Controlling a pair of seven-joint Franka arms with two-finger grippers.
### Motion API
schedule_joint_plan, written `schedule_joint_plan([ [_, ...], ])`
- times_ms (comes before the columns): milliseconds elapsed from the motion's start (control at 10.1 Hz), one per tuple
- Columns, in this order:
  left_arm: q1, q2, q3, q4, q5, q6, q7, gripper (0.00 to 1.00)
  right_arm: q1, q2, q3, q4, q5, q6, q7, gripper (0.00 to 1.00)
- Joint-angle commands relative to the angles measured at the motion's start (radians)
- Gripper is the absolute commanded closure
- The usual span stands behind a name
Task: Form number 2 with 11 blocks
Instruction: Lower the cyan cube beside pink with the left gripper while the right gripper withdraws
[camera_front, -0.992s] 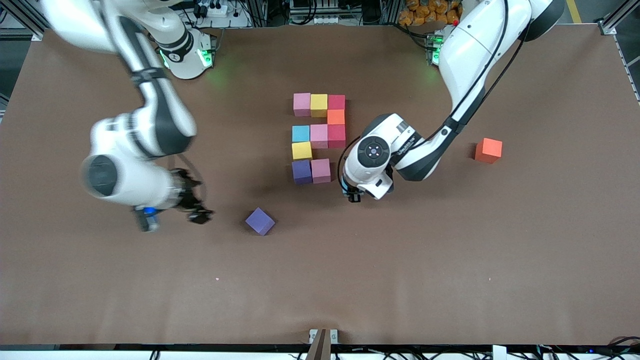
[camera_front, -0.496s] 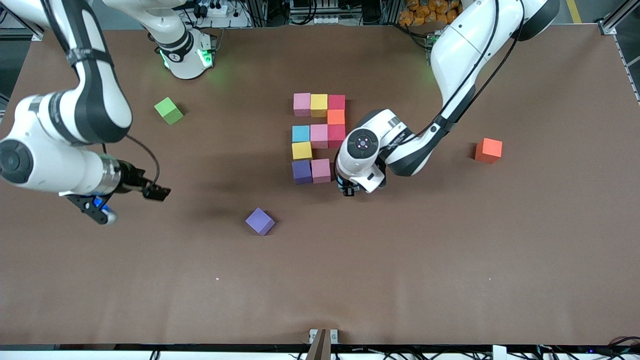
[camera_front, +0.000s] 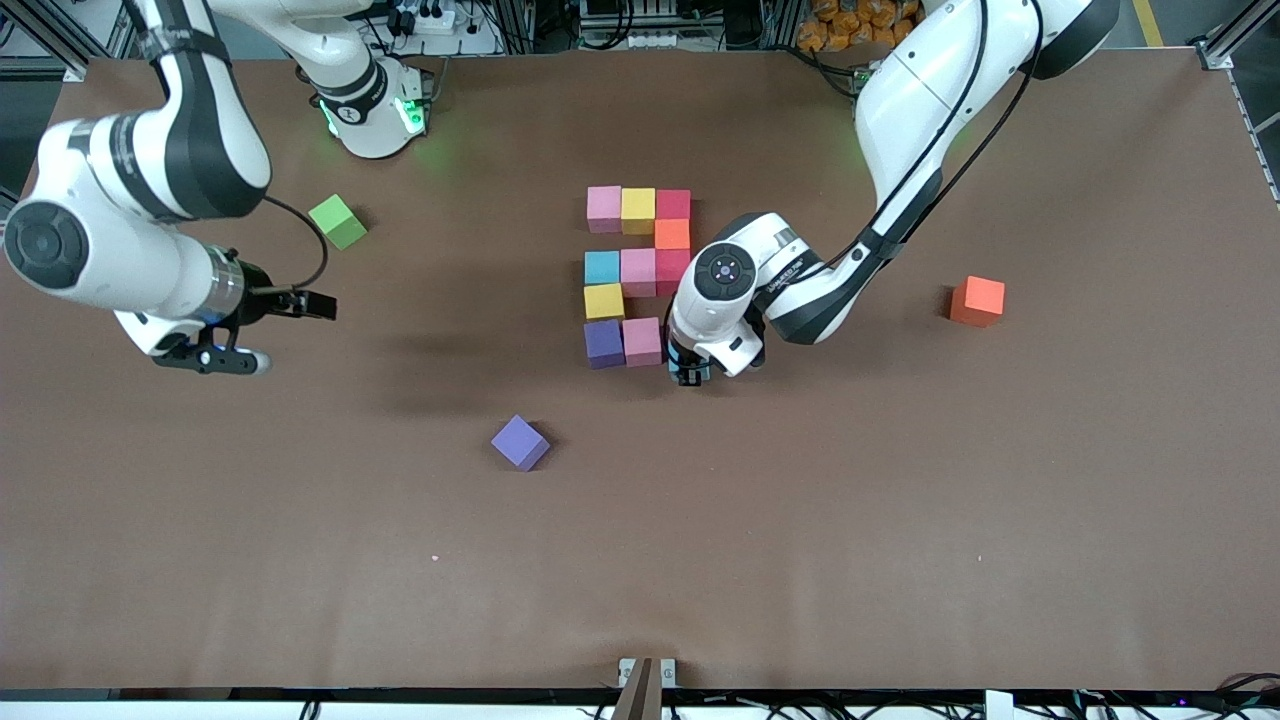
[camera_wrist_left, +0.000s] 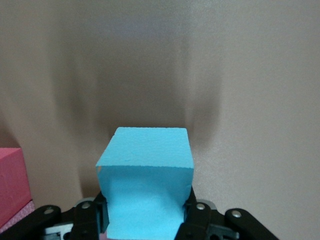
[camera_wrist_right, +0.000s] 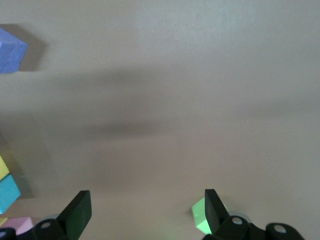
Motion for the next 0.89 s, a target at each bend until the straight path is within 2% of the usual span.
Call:
schedule_joint_plan([
  [0, 0.001, -0.047, 0.001, -0.059, 0.026, 0.027, -0.030, 0.57, 0.001, -0.056, 0.016, 0.072, -0.086, 0.016, -0.028, 0.00],
  [297, 0.004, -0.079, 0.001, -0.121, 0.026, 0.056, -0.031, 0.57, -0.003, -0.120, 0.012, 0.174, -0.083, -0.057, -0.085, 0.00],
  [595, -0.002, -0.079, 0.001, -0.121, 0.026, 0.068, -0.034, 0.57, -0.022, -0.103, 0.006, 0.396, -0.068, -0.241, -0.119, 0.00],
  [694, -0.005, -0.078, 0.001, -0.123, 0.026, 0.083, -0.036, 0.57, -0.037, -0.103, 0.004, 0.423, -0.022, -0.266, -0.120, 0.00],
  [793, -0.008, -0.075, 0.001, -0.123, 0.026, 0.093, -0.046, 0.57, -0.089, -0.100, 0.000, 0.438, 0.076, -0.266, -0.126, 0.00],
])
